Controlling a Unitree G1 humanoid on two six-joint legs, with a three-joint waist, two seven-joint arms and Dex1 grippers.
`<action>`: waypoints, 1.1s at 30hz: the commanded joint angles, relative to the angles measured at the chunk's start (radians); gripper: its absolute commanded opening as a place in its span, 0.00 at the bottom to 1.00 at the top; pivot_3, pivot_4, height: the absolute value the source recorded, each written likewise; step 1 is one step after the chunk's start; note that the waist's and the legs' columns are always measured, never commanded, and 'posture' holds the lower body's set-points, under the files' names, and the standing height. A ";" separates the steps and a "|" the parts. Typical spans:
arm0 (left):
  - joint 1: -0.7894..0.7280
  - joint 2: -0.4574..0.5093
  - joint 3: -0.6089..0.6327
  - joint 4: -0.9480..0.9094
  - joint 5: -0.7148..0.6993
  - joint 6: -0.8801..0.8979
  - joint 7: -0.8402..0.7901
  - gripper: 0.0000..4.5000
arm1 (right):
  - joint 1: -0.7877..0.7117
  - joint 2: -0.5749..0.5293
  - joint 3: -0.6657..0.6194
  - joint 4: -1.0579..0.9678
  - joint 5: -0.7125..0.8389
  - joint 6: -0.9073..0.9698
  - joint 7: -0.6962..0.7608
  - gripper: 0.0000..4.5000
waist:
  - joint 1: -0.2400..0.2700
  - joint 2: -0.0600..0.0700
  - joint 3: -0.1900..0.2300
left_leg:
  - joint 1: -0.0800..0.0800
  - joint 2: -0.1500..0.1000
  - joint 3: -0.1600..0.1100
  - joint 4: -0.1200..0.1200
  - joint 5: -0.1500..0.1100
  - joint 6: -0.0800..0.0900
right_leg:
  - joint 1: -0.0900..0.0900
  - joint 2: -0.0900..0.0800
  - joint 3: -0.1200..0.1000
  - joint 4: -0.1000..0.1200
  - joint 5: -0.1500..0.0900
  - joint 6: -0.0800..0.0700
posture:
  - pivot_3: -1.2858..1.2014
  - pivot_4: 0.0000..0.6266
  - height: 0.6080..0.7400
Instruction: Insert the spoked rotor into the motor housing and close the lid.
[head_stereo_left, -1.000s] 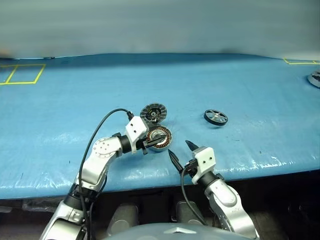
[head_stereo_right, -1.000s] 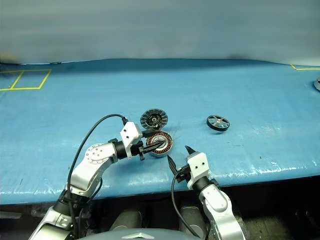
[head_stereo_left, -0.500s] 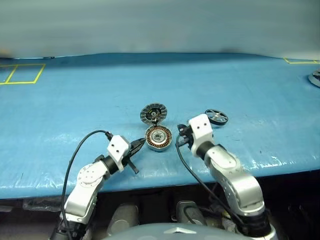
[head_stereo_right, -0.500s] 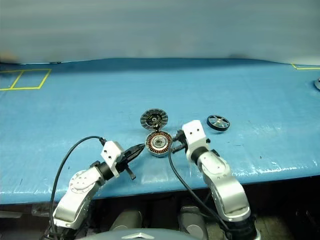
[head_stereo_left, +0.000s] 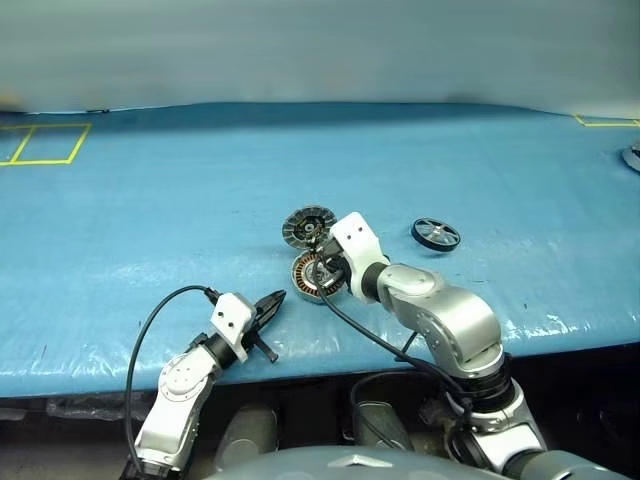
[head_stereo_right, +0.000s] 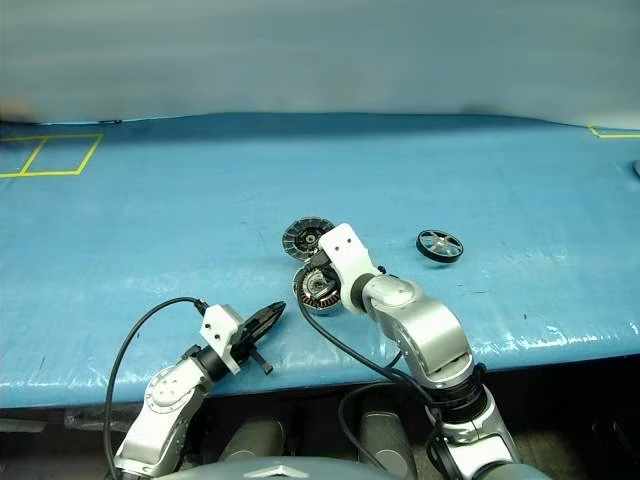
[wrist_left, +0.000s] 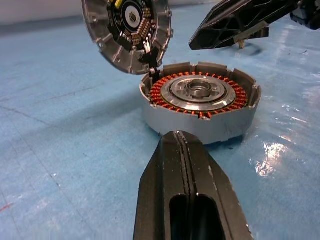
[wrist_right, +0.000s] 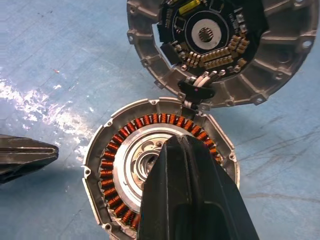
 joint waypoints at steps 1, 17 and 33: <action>-0.007 -0.008 -0.003 -0.004 -0.009 -0.033 -0.005 0.00 | -0.022 0.017 -0.010 -0.013 0.033 0.026 0.012 0.01 | 0.000 0.000 0.000 | 0.000 0.000 0.000 0.000 0.000 0.000 | 0.000 0.000 0.000 0.000 0.000 0.000 | 0.52 0.24 1.00; -0.025 -0.021 -0.022 0.030 0.009 -0.055 -0.008 0.00 | -0.011 0.020 0.021 0.078 0.049 0.019 0.000 0.01 | -0.001 0.000 0.000 | 0.001 0.000 0.001 0.001 0.000 0.000 | 0.000 0.001 -0.001 0.001 0.000 0.000 | 0.52 0.24 1.00; -0.020 -0.020 -0.038 0.041 0.015 -0.059 0.003 0.00 | 0.003 0.053 -0.095 0.056 0.104 0.089 -0.005 0.01 | -0.001 0.000 0.000 | 0.001 0.000 0.001 0.001 0.000 0.000 | 0.000 0.001 -0.001 0.001 0.000 0.001 | 0.52 0.24 1.00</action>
